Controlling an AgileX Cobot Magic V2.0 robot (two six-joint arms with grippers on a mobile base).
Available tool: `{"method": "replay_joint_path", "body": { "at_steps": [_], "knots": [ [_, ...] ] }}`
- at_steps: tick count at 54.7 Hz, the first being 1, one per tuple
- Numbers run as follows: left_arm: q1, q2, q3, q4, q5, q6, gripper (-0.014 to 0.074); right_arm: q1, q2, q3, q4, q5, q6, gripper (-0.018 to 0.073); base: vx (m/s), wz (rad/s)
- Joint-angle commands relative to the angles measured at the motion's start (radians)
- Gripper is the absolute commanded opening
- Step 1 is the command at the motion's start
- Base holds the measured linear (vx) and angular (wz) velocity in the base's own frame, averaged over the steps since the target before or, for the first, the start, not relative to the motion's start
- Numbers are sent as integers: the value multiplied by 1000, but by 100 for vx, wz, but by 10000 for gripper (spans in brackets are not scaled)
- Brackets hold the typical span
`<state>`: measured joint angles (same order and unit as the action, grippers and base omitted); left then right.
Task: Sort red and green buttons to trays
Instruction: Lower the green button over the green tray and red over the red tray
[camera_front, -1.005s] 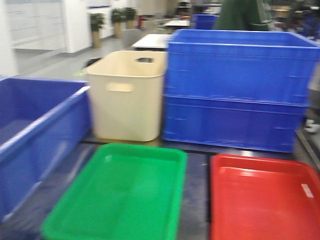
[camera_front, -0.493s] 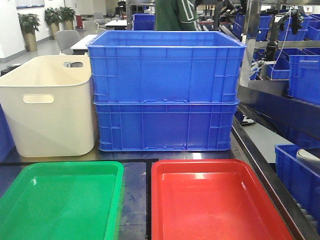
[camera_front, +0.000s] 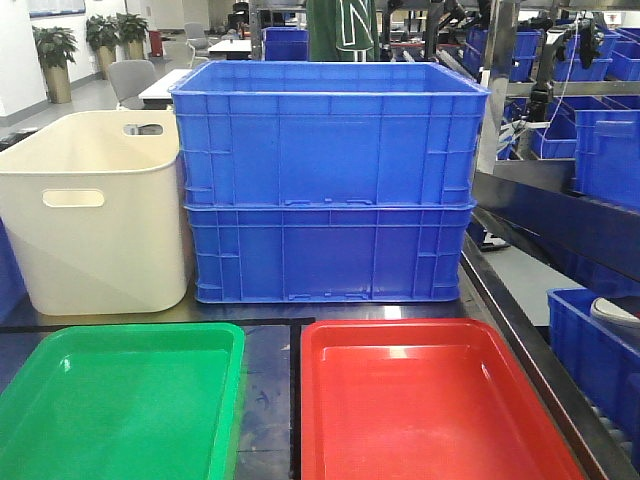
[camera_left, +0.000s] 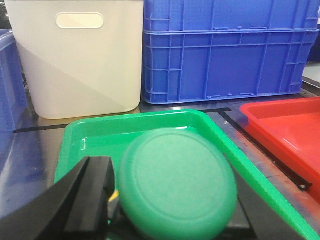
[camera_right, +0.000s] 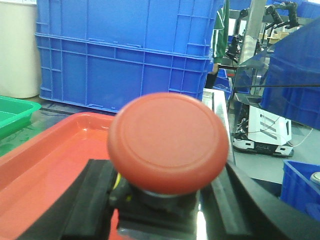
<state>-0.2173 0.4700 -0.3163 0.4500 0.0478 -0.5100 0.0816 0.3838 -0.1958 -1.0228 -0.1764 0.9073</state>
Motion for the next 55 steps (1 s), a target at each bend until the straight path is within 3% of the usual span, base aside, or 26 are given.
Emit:
{"method": "replay_joint_path", "body": {
  "at_steps": [1, 25, 33, 46, 55],
  "knots": [
    [-4, 3, -37, -3, -79, -9, 3, -4, 7, -34, 9, -55, -2, -8, 0, 0],
    [-4, 3, -37, -4, -83, -9, 3, -4, 7, -34, 9, -55, -2, -8, 0, 0],
    [-4, 9, -42, -21, -129, -12, 3, -4, 45, -41, -10, -129, -47, -8, 0, 0],
    [-4, 247, -170, -2, -203, 2, 3, -3, 359, -216, -11, -230, -66, -8, 0, 0],
    [-4, 507, -285, -2, -298, 73, 3, -3, 676, -405, -11, -395, -44, -8, 0, 0]
  ]
}}
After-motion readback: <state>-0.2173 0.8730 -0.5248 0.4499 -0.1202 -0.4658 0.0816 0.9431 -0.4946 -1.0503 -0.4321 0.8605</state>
